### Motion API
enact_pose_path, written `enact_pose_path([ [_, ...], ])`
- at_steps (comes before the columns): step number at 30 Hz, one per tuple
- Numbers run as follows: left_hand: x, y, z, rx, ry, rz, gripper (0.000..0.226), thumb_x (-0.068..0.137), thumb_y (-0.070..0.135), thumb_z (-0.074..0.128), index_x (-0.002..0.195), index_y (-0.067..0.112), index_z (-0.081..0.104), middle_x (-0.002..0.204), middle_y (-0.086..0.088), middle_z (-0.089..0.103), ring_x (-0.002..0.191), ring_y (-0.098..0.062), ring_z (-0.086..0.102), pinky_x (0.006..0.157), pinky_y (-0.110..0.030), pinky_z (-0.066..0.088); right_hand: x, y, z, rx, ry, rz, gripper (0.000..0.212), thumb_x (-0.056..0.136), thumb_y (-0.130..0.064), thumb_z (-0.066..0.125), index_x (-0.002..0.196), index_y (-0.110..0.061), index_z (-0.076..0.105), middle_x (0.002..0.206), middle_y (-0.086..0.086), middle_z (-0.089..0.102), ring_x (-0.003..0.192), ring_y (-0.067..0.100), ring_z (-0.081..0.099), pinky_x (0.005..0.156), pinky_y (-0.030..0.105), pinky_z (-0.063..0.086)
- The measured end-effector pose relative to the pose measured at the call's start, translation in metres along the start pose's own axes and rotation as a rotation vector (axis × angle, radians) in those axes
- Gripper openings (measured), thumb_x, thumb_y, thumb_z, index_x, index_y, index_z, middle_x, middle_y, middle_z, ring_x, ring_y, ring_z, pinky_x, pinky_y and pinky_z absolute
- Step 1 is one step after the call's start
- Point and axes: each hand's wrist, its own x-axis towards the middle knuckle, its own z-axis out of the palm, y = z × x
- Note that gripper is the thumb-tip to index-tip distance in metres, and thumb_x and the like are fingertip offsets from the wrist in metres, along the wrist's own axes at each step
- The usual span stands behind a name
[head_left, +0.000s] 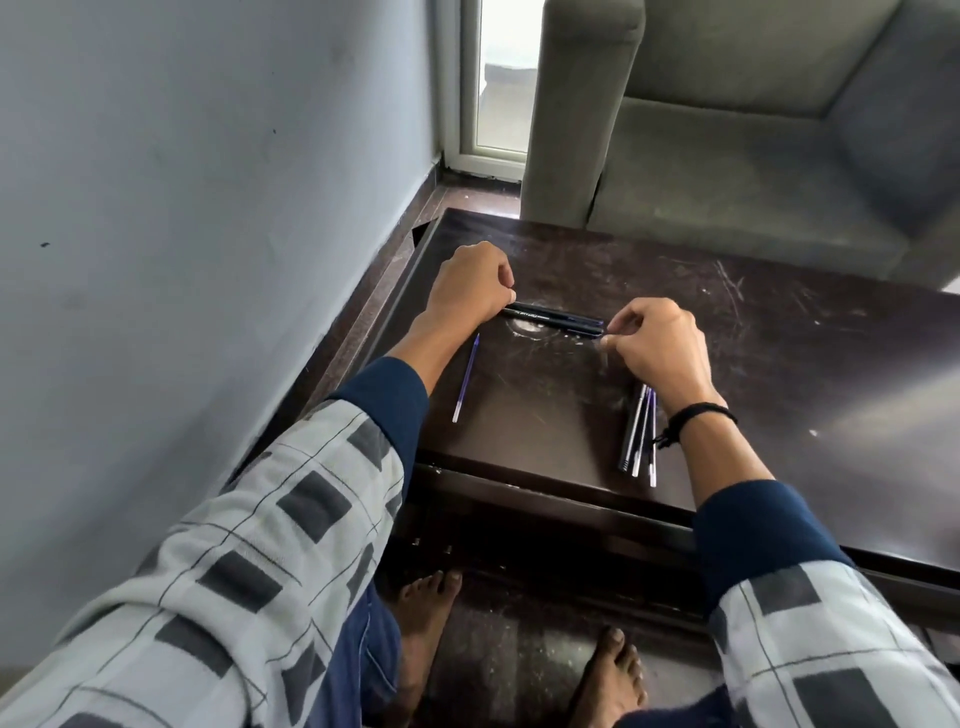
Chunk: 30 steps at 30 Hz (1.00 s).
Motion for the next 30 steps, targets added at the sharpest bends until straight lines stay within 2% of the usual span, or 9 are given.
enact_pose_path([
  [2,-0.011,0.011,-0.005,-0.017,0.001,0.036,0.005,0.084,0.022,0.079,0.088,0.02,0.076,0.095,0.003,0.074,0.089,-0.017,0.069,0.086,-0.035,0.056,-0.012,-0.001,-0.019,-0.032,-0.041,0.036,0.01,0.079,-0.026,0.082,0.083,-0.022,0.073,0.089,-0.001,0.072,0.089,0.024,0.067,0.076,0.032,0.05],
  [8,-0.055,0.043,-0.003,-0.034,-0.091,0.118,0.007,0.084,0.028,0.077,0.09,0.026,0.078,0.091,0.004,0.076,0.084,-0.017,0.071,0.085,-0.035,0.056,-0.068,-0.001,-0.033,-0.169,-0.146,0.057,0.013,0.078,-0.032,0.082,0.082,-0.023,0.073,0.085,0.001,0.072,0.089,0.027,0.07,0.073,0.028,0.046],
  [12,-0.079,0.045,0.002,-0.039,-0.142,0.101,0.009,0.085,0.031,0.076,0.093,0.027,0.078,0.099,0.003,0.076,0.092,-0.02,0.07,0.088,-0.037,0.056,-0.097,0.002,-0.017,-0.251,-0.097,0.045,0.012,0.081,-0.024,0.075,0.092,-0.022,0.071,0.098,0.008,0.073,0.097,0.035,0.069,0.074,0.033,0.046],
  [15,-0.09,0.037,0.0,-0.064,-0.139,0.065,0.01,0.086,0.033,0.076,0.093,0.028,0.077,0.097,0.004,0.075,0.091,-0.019,0.069,0.083,-0.033,0.053,-0.102,0.004,-0.009,-0.27,-0.103,0.053,0.014,0.082,-0.021,0.072,0.095,-0.019,0.069,0.102,0.011,0.072,0.097,0.038,0.068,0.075,0.035,0.048],
  [20,-0.092,0.026,-0.01,-0.107,-0.11,0.043,0.011,0.087,0.036,0.075,0.095,0.028,0.077,0.099,0.003,0.075,0.091,-0.017,0.068,0.08,-0.03,0.047,-0.097,0.002,-0.002,-0.241,-0.114,0.072,0.014,0.079,-0.015,0.068,0.091,-0.021,0.067,0.097,0.011,0.073,0.093,0.038,0.068,0.076,0.036,0.052],
  [25,-0.08,0.027,-0.015,-0.224,-0.125,0.015,0.004,0.085,0.036,0.076,0.084,0.032,0.077,0.084,0.008,0.074,0.082,-0.013,0.07,0.084,-0.035,0.056,-0.094,-0.001,0.002,-0.189,-0.117,0.089,0.023,0.076,-0.013,0.062,0.098,-0.02,0.065,0.098,0.009,0.072,0.093,0.038,0.067,0.074,0.036,0.049],
  [28,-0.074,0.03,-0.013,-0.291,-0.154,-0.017,0.007,0.084,0.034,0.078,0.077,0.033,0.075,0.081,0.007,0.074,0.08,-0.015,0.071,0.086,-0.04,0.059,-0.093,-0.007,0.001,-0.103,-0.122,0.121,0.022,0.076,-0.019,0.068,0.097,-0.023,0.062,0.093,0.003,0.07,0.091,0.034,0.066,0.073,0.034,0.045],
  [30,-0.07,0.031,-0.011,-0.315,-0.203,-0.068,0.006,0.085,0.037,0.078,0.084,0.031,0.075,0.084,0.002,0.074,0.081,-0.018,0.072,0.086,-0.041,0.06,-0.092,-0.014,-0.001,0.036,-0.135,0.157,0.024,0.073,-0.023,0.073,0.094,-0.027,0.064,0.087,-0.006,0.068,0.085,0.029,0.069,0.078,0.036,0.053],
])
